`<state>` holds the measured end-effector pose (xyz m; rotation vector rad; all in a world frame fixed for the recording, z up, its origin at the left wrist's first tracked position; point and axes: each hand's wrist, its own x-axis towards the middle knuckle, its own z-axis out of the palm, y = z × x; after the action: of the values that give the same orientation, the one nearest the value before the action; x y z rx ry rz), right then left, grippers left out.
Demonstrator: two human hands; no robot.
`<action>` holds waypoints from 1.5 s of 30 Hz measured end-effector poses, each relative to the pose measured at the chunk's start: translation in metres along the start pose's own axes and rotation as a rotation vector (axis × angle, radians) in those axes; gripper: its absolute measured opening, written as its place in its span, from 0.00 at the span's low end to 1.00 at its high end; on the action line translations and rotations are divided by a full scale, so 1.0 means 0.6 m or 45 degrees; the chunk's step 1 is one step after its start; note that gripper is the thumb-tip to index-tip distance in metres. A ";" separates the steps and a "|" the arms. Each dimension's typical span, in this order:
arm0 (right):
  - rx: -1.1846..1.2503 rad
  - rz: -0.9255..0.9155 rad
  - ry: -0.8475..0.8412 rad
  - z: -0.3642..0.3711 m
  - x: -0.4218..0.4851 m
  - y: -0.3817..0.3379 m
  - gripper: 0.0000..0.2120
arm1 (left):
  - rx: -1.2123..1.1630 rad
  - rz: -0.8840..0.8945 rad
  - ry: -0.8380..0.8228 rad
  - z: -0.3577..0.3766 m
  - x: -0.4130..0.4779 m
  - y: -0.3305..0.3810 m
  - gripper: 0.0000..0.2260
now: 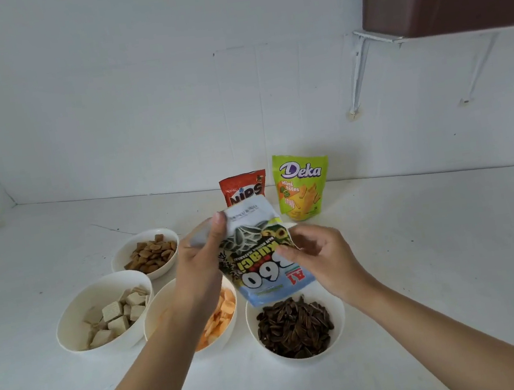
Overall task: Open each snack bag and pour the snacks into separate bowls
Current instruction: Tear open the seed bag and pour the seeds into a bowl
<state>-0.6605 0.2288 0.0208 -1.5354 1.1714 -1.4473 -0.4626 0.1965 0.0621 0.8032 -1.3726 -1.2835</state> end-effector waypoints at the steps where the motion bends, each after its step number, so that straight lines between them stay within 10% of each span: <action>1: -0.023 0.008 -0.031 0.005 0.001 0.004 0.06 | 0.004 0.013 0.026 -0.011 0.000 0.000 0.20; 9: -0.083 -0.093 0.024 0.093 0.062 -0.017 0.04 | 0.140 -0.012 0.172 -0.157 -0.033 0.029 0.13; 17: -0.271 -0.374 -0.337 0.277 0.117 -0.106 0.06 | 1.321 0.249 0.230 -0.318 -0.100 0.143 0.17; 23: -0.167 -0.413 -0.540 0.449 0.125 -0.163 0.09 | 1.575 0.235 0.199 -0.430 -0.160 0.185 0.05; 31: 0.013 -0.021 -1.007 0.677 0.106 -0.160 0.13 | 1.414 -0.078 0.685 -0.637 -0.298 0.180 0.03; 45: -0.446 -0.675 -1.390 1.031 -0.055 -0.075 0.05 | 1.844 -0.821 0.611 -0.842 -0.545 0.135 0.09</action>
<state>-0.0409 0.2226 -0.0216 -2.5078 0.3442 -0.4359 0.1107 0.3877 0.0024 2.4798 -1.5472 -0.2103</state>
